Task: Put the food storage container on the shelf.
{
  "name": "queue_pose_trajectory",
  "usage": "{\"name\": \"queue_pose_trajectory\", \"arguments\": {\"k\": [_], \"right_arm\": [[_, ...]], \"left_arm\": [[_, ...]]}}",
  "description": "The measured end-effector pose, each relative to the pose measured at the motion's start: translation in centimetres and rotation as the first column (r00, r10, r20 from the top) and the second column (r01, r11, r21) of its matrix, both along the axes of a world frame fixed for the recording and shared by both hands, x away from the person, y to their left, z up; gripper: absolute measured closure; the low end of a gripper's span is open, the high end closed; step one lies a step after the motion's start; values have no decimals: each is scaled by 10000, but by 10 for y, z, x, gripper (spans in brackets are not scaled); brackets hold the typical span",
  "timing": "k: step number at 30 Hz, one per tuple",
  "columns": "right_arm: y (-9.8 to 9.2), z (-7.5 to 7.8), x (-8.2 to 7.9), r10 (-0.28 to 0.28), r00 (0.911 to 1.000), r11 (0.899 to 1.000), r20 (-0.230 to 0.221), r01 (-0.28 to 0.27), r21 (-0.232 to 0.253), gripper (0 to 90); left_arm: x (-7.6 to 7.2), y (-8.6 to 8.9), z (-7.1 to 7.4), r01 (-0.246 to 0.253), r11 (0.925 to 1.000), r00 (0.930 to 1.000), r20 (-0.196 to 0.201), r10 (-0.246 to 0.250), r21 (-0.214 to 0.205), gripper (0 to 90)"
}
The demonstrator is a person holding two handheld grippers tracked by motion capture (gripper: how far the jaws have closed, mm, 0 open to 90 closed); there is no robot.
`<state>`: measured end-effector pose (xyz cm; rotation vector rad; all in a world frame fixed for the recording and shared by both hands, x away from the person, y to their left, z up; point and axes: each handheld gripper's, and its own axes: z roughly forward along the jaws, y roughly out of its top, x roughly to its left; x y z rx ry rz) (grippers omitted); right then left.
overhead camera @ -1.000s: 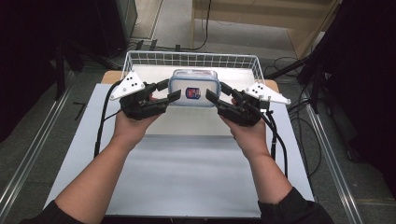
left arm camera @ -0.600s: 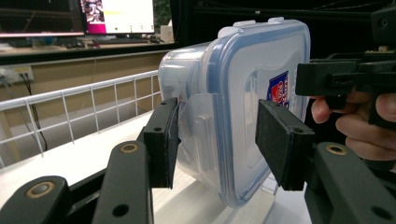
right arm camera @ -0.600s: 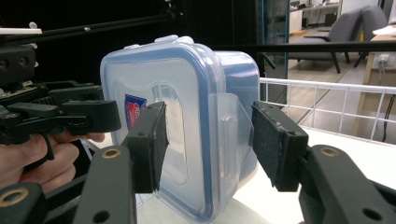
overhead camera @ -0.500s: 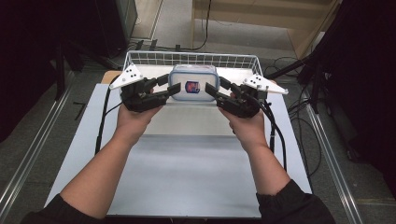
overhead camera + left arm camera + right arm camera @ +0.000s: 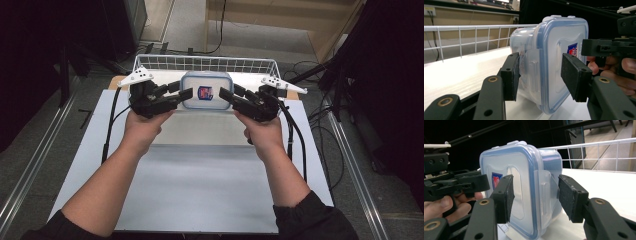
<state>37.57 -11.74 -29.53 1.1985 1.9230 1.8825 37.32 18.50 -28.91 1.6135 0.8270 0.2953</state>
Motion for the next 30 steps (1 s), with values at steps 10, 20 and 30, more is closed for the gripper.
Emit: {"name": "queue_pose_trajectory", "arguments": {"k": [10,20,30], "right_arm": [[-6,5,9,218,9965,9991,-813,-187,387,523],[-10,12,19,558,9844,9970,-1666,-458,632,538],[-16,11,26,719,9633,9932,-2586,-454,1069,540]], "left_arm": [[12,4,2,42,9975,9925,-1217,-127,-700,508],[18,4,10,-16,9964,9818,-1896,-146,-850,509],[27,3,13,-42,9940,9529,-3020,-293,-1096,522]]}}
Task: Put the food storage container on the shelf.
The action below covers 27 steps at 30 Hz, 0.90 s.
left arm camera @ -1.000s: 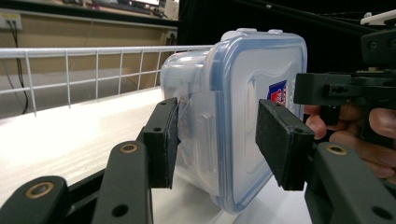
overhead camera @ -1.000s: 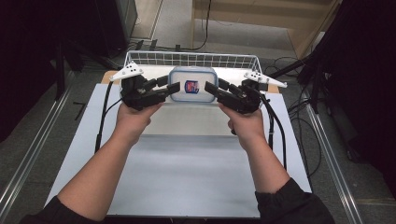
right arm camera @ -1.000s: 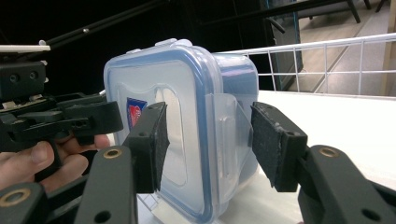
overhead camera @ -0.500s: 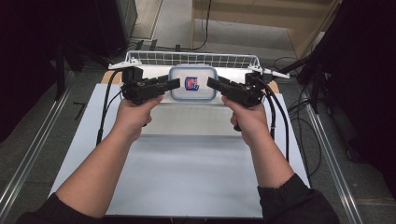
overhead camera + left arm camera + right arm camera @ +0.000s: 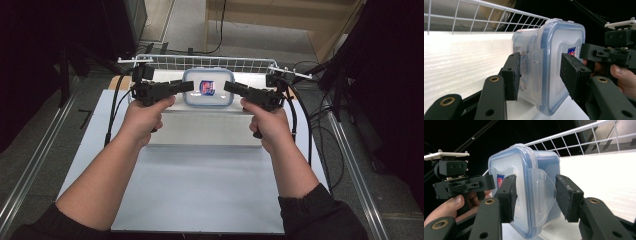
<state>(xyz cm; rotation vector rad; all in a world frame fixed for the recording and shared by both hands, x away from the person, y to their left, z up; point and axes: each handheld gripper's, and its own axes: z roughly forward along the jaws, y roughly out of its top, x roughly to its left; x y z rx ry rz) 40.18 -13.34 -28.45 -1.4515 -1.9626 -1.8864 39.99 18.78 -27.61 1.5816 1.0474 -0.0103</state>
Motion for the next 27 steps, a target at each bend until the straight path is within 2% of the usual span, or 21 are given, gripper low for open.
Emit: {"name": "queue_pose_trajectory", "arguments": {"k": [3,6,11,17,27], "right_arm": [[-1,-2,3,59,9999,10000,-124,-58,66,537],[0,-4,6,116,9995,9999,-297,-116,-11,524],[5,-7,7,-92,9998,9998,-198,89,-177,504],[4,-9,13,-290,9990,9995,-343,293,73,492],[5,-11,18,-525,9976,9986,-458,527,16,456]], "left_arm": [[1,-1,0,-57,10000,10000,-13,57,20,521],[2,-1,0,-254,9997,9994,247,252,65,520],[7,-2,-4,-389,9991,9991,165,392,-172,506],[11,-4,-8,-506,9984,9984,241,513,-257,499],[15,-7,-11,-606,9975,9979,189,613,-373,481]]}}
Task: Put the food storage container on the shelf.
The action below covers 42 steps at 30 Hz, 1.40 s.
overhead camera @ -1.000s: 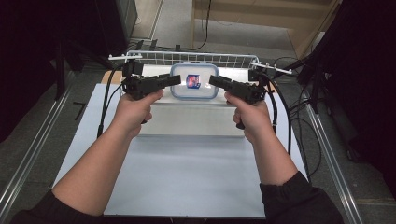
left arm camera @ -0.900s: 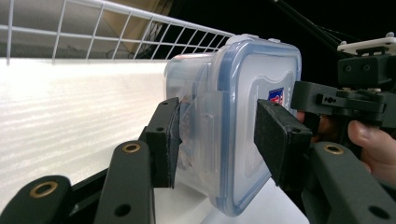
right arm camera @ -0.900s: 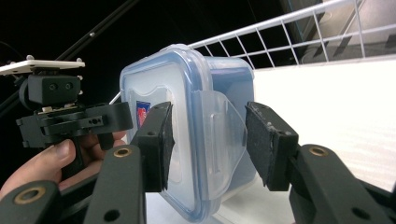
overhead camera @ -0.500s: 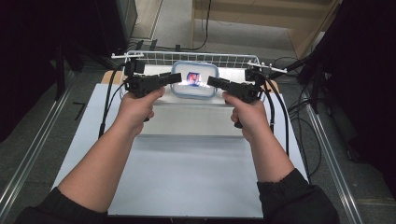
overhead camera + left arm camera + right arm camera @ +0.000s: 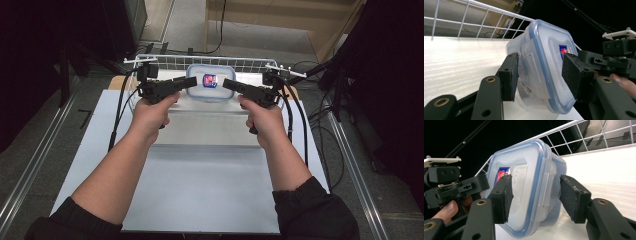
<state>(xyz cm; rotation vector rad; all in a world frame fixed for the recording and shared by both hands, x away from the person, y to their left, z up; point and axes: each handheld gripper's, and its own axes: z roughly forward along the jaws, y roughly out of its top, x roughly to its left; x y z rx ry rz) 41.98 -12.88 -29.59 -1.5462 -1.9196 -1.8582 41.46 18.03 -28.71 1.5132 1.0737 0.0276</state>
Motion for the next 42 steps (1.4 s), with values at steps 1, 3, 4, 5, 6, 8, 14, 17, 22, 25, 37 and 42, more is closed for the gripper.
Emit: {"name": "queue_pose_trajectory", "arguments": {"k": [1,3,4,5,6,8,14,17,22,25,37,42], "right_arm": [[0,0,0,-14,10000,10000,-4,14,-8,455],[1,0,1,-41,10000,10000,-32,41,-8,449],[1,0,1,-43,10000,10000,-22,43,-30,446],[2,0,2,-53,10000,10000,-50,53,-40,443],[2,0,3,-65,10000,10000,-68,65,-47,439],[3,0,3,-77,9999,9999,-87,76,-94,431],[5,1,3,-256,9997,9985,35,258,-475,366],[4,2,3,-194,9996,9994,191,200,-290,342],[1,7,-1,-388,9984,9983,405,405,-419,300],[-3,11,-6,-399,9977,9974,543,430,-575,292],[-12,12,-54,-286,9866,9876,1604,526,-1476,255],[-13,-1,-79,-202,9751,9762,2208,669,-2061,240]], "left_arm": [[0,0,0,-23,10000,10000,6,23,-4,481],[1,0,0,-53,10000,10000,-17,53,-19,479],[2,-1,0,-95,9999,9999,-38,95,-60,477],[2,-1,-1,-96,9999,9999,-50,96,-61,471],[2,-1,-1,-102,9999,9999,-49,102,-42,465],[3,-1,-1,-151,9999,9999,-55,151,-27,462],[1,-2,1,-388,9992,9992,79,388,80,399],[0,-1,2,-405,9990,9991,142,402,211,387],[-6,0,6,-495,9981,9981,371,482,366,355],[-13,1,11,-483,9973,9970,631,448,562,353],[-66,15,8,-566,9895,9837,1767,326,1329,314],[-92,19,-6,-515,9865,9757,2186,166,1552,293]]}}
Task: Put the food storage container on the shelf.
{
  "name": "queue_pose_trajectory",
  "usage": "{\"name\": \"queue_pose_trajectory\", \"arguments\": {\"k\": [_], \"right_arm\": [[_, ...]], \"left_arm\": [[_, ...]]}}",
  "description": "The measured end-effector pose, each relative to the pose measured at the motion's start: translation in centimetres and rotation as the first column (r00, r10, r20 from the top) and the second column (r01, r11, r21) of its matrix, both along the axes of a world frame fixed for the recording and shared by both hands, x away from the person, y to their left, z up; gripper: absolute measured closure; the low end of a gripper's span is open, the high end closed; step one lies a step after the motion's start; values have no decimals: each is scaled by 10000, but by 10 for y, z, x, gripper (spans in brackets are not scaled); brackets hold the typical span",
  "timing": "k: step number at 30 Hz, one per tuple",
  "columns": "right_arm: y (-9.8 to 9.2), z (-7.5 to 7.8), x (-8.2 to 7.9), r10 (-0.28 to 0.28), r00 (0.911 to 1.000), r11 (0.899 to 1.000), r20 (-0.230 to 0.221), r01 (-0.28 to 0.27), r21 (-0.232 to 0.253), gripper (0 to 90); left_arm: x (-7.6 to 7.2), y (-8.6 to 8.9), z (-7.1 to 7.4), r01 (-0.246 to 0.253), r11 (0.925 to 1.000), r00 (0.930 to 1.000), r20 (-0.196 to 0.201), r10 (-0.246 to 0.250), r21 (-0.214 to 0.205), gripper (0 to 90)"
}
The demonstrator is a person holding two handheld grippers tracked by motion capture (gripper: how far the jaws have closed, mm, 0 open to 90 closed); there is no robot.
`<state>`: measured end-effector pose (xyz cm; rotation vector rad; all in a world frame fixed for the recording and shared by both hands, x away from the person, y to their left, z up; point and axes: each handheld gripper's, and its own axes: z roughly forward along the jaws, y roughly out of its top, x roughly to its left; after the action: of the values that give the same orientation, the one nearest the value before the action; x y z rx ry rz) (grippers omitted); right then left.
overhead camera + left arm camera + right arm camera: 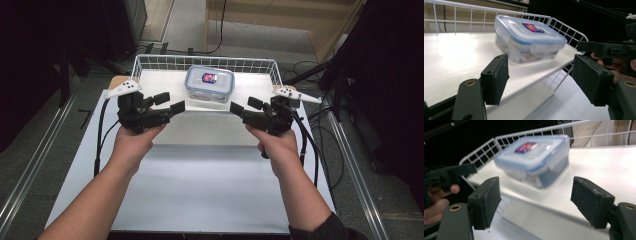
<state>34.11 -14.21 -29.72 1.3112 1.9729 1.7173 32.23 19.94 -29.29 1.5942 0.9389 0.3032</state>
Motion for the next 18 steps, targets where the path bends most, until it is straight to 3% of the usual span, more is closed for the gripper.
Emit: {"name": "queue_pose_trajectory", "arguments": {"k": [5,10,18], "right_arm": [[-4,-17,-19,-91,9999,9997,125,94,-210,234],[-9,-40,-37,-268,9982,9965,533,310,-782,218],[-17,-94,-69,-323,9981,9898,530,393,-1369,197]], "left_arm": [[-22,1,-18,94,9980,9994,340,-115,623,292],[-41,4,-39,85,9939,9984,542,-145,1100,283],[-73,15,-80,158,9871,9974,670,-267,1592,254]]}}
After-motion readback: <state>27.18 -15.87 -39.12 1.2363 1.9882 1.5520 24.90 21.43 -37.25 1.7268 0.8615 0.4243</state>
